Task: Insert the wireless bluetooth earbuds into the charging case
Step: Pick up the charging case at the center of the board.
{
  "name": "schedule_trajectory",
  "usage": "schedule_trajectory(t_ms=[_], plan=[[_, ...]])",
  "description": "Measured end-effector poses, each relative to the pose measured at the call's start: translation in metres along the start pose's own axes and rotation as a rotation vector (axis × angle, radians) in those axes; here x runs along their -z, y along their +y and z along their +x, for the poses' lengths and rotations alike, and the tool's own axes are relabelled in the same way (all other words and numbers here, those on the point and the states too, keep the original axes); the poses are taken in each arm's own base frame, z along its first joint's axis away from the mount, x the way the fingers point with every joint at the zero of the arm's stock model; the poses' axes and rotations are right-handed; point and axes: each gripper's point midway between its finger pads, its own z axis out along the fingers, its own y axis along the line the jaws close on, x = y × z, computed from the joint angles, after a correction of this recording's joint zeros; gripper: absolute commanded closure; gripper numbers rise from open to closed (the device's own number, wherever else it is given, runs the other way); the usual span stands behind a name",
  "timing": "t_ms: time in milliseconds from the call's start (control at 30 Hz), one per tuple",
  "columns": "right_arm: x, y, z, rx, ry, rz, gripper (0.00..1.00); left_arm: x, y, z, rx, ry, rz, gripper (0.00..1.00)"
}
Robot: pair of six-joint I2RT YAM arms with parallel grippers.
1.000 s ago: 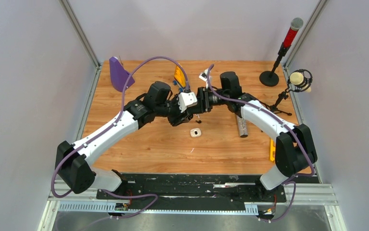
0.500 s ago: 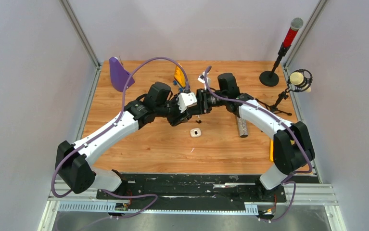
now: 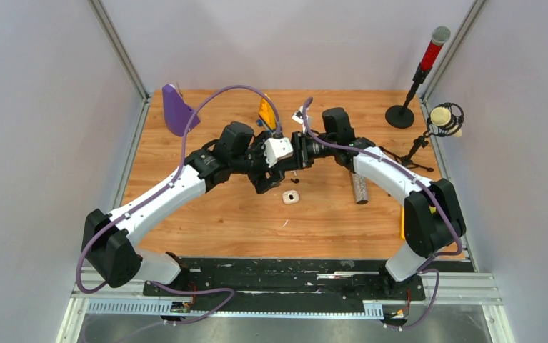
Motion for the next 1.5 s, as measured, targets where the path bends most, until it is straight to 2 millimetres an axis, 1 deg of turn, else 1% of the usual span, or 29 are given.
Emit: schedule_trajectory(t_ms=[133, 200, 300, 400, 500, 533, 633, 767, 833, 967, 1067, 1133, 1233, 1300, 1400, 1500], plan=[[0.003, 0.001, -0.001, 0.023, 0.005, -0.007, 0.89, 0.001, 0.000, 0.000, 0.001, 0.000, 0.001, 0.00], [0.006, 0.002, -0.004, 0.048, 0.007, -0.012, 0.89, 0.006, 0.001, 0.000, 0.010, -0.007, 0.003, 0.00], [0.014, 0.003, -0.007, 0.104, 0.008, -0.018, 0.89, 0.018, 0.005, -0.005, 0.045, -0.049, 0.034, 0.00], [0.024, 0.008, -0.003, 0.191, 0.022, -0.026, 0.88, 0.035, 0.018, -0.013, 0.108, -0.116, 0.058, 0.00], [0.034, 0.018, 0.002, 0.285, 0.034, -0.045, 0.88, 0.045, 0.023, -0.022, 0.159, -0.175, 0.121, 0.00], [0.038, 0.024, 0.003, 0.331, 0.032, -0.054, 0.88, 0.046, 0.019, -0.026, 0.174, -0.192, 0.168, 0.00], [0.052, 0.044, 0.010, 0.459, 0.017, -0.079, 0.86, 0.043, 0.004, -0.036, 0.203, -0.226, 0.308, 0.00], [0.065, 0.067, 0.012, 0.603, -0.012, -0.108, 0.85, 0.036, -0.018, -0.035, 0.270, -0.235, 0.470, 0.00], [0.068, 0.071, 0.012, 0.640, -0.019, -0.117, 0.85, 0.036, -0.027, -0.035, 0.302, -0.240, 0.540, 0.00], [0.066, 0.070, 0.014, 0.654, -0.010, -0.127, 0.85, 0.039, -0.039, -0.042, 0.322, -0.258, 0.626, 0.00], [0.063, 0.069, 0.017, 0.658, 0.002, -0.134, 0.85, 0.042, -0.050, -0.051, 0.314, -0.274, 0.685, 0.01], [0.059, 0.069, 0.019, 0.659, 0.013, -0.142, 0.85, 0.042, -0.059, -0.055, 0.307, -0.276, 0.718, 0.05], [0.052, 0.065, 0.023, 0.650, 0.031, -0.150, 0.85, 0.041, -0.068, -0.059, 0.305, -0.270, 0.755, 0.17], [0.049, 0.064, 0.025, 0.636, 0.044, -0.159, 0.84, 0.037, -0.071, -0.057, 0.306, -0.256, 0.760, 0.19], [0.046, 0.063, 0.025, 0.635, 0.047, -0.159, 0.84, 0.035, -0.072, -0.054, 0.318, -0.244, 0.767, 0.18], [0.047, 0.063, 0.024, 0.635, 0.046, -0.161, 0.84, 0.035, -0.072, -0.054, 0.314, -0.244, 0.768, 0.12]])
